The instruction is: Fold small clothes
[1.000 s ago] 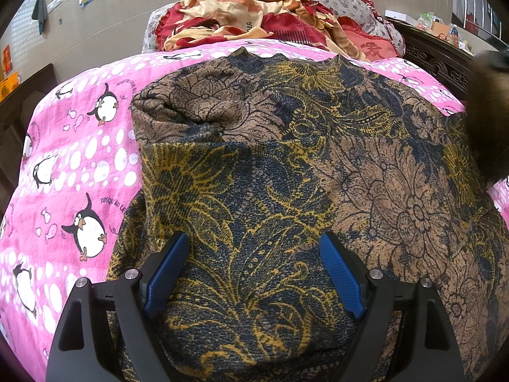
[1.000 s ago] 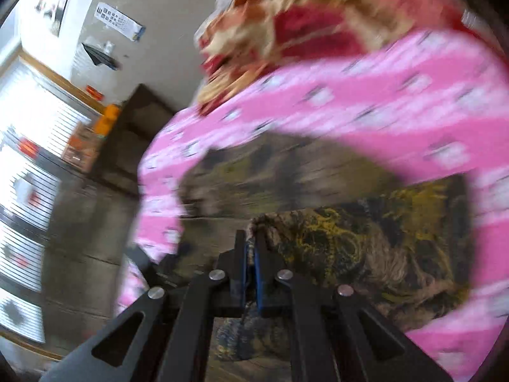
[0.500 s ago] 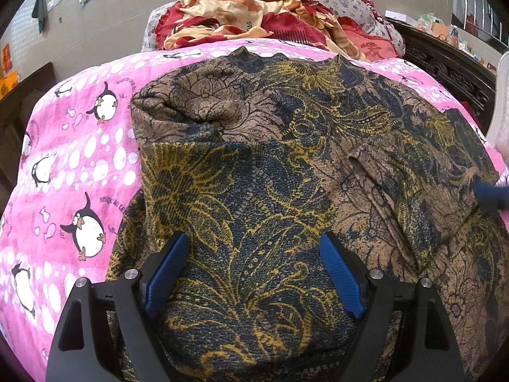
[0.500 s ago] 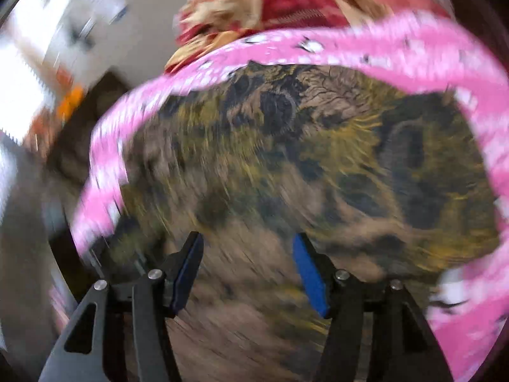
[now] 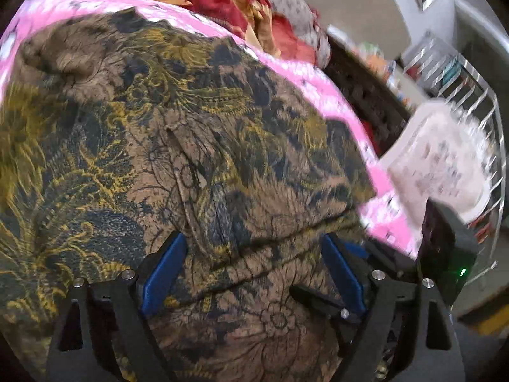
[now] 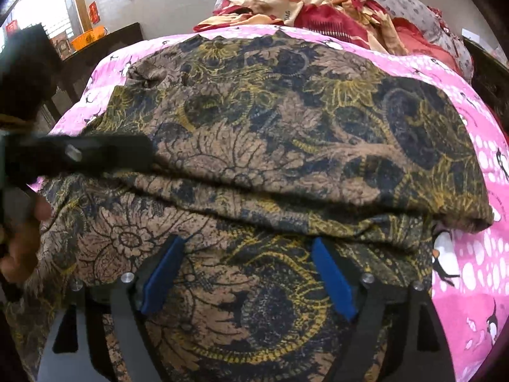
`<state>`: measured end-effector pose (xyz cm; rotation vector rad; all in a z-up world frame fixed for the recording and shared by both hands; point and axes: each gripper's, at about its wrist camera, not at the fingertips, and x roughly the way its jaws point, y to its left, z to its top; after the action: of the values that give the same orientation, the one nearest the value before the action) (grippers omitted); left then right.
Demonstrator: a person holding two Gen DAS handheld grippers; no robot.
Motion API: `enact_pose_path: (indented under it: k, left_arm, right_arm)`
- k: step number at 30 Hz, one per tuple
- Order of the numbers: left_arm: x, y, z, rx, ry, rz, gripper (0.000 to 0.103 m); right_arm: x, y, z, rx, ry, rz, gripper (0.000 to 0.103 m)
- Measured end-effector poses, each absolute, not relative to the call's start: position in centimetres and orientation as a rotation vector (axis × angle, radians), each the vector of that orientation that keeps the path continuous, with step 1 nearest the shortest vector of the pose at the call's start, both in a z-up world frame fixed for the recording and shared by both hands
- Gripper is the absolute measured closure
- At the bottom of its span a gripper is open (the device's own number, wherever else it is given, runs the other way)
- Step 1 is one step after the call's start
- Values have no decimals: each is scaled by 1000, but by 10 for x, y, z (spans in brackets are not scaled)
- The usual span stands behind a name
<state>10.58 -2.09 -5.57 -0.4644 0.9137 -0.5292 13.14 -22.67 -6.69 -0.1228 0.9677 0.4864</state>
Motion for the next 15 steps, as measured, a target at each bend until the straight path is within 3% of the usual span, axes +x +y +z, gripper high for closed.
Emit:
enact_pose_path:
  k: [7, 15]
  left_arm:
    - [122, -20, -62, -563, 911, -585, 24]
    - [104, -13, -55, -591, 899, -549, 25]
  right_arm:
    - [127, -233, -67, -110, 970, 495, 14]
    - [127, -233, -68, -103, 971, 502, 13]
